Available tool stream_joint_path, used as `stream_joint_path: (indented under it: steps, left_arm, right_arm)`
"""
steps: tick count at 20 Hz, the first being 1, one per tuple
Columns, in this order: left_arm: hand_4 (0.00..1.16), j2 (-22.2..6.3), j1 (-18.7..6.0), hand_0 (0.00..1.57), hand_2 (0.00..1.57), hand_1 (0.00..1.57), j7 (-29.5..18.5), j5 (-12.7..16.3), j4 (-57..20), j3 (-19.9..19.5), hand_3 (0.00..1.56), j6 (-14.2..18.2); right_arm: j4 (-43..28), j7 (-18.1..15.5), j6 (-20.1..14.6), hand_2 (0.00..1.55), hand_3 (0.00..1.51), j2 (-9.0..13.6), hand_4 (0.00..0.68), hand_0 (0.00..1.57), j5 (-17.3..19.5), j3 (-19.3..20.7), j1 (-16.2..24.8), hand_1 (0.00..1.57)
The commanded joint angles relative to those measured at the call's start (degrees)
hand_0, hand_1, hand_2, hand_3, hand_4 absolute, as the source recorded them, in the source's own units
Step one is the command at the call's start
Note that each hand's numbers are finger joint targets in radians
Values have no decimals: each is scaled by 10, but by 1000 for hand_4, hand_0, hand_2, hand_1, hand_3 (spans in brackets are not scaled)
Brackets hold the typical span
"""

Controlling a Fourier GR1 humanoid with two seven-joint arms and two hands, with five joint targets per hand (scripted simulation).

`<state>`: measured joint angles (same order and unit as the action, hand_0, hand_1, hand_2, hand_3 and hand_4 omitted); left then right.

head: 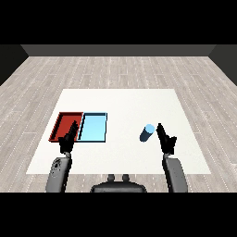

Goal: Pick the blue can and put it in the blue box

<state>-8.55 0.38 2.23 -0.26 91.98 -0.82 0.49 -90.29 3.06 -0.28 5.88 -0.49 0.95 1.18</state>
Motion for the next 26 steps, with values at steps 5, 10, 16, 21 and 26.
stream_joint_path:
  steps: [5, 10, 16, 21, 26]
  left_arm:
    - [0, 27, -1, 0, 0, 0, -19, -5, -23, 16, 0, -12]
    - [0, 70, -14, 0, 0, 0, -183, 72, 45, -14, 0, -29]
    - [0, 77, -16, 0, 0, 0, -272, 58, -23, -12, 0, -45]
    - [0, 76, -27, 0, 0, 0, -283, 52, -45, -14, 0, -42]
    - [0, 76, 3, 0, 0, 0, -260, 66, -7, -12, 0, -42]
  right_arm:
    - [76, -56, 101, 0, 0, 94, 0, 0, -70, 104, -54, 0]
    - [50, -171, 182, 0, 0, 69, 0, 0, -173, 128, -58, 0]
    - [120, -216, 251, 0, 0, 108, 0, 0, -196, 164, -66, 0]
    - [129, -263, 244, 0, 0, 81, 0, 0, -153, 148, -40, 0]
    - [182, -227, 238, 0, 0, 107, 0, 0, -159, 160, -107, 0]
